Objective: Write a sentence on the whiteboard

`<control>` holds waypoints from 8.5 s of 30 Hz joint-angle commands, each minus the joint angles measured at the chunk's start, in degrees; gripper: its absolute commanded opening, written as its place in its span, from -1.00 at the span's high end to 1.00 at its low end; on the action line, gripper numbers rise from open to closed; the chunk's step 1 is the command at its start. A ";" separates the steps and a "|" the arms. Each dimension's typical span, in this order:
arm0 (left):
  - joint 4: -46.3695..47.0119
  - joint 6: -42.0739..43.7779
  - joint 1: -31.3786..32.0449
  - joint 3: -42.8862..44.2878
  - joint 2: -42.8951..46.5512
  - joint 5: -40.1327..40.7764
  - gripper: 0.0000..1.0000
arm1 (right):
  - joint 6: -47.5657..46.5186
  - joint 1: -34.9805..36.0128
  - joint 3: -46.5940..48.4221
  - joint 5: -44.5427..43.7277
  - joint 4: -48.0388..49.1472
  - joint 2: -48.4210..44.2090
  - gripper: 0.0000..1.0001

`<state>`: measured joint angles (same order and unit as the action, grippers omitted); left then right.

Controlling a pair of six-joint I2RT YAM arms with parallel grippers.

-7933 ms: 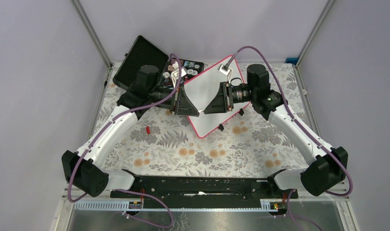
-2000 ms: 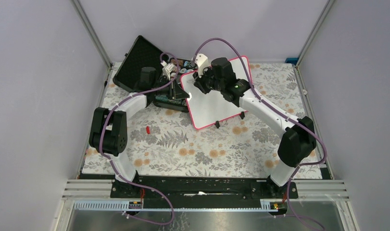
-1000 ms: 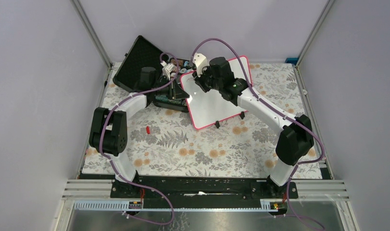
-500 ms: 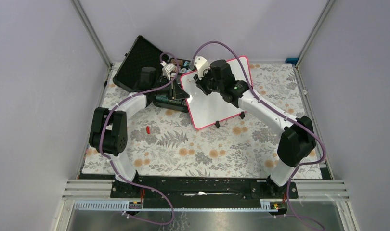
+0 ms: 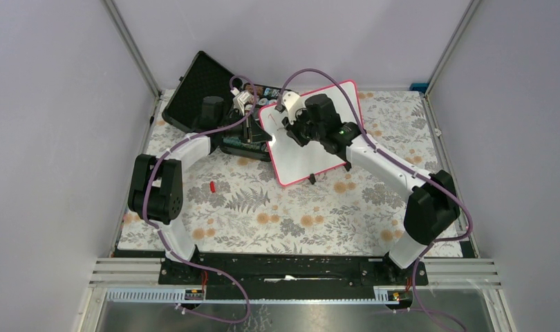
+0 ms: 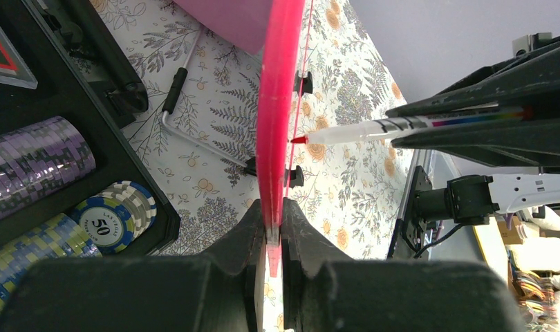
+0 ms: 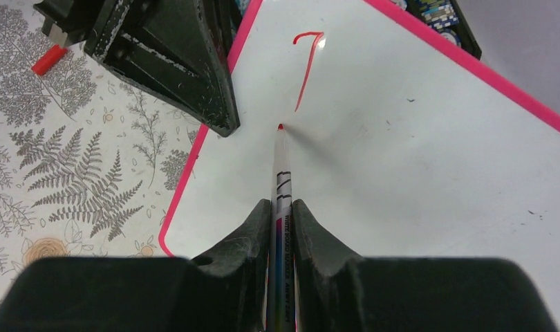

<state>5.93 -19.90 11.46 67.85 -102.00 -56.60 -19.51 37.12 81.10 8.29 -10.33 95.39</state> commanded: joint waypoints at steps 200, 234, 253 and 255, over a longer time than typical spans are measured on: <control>-2.46 4.87 0.58 2.22 -0.11 0.40 1.00 | 5.26 -5.89 8.57 12.40 -4.10 3.42 1.00; -2.46 4.34 0.58 2.53 -0.13 0.50 1.00 | 6.13 -8.11 7.23 10.56 -3.43 0.95 1.00; -2.46 4.27 0.66 2.56 0.13 0.22 1.00 | 7.15 -9.60 8.12 13.36 -3.09 1.87 1.00; -2.43 4.34 0.66 2.48 0.15 0.25 1.00 | 7.12 -9.49 8.54 13.39 -3.05 2.37 1.00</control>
<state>3.11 -16.95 11.46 68.58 -102.10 -56.62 -12.99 27.33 87.46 20.62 -14.61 96.66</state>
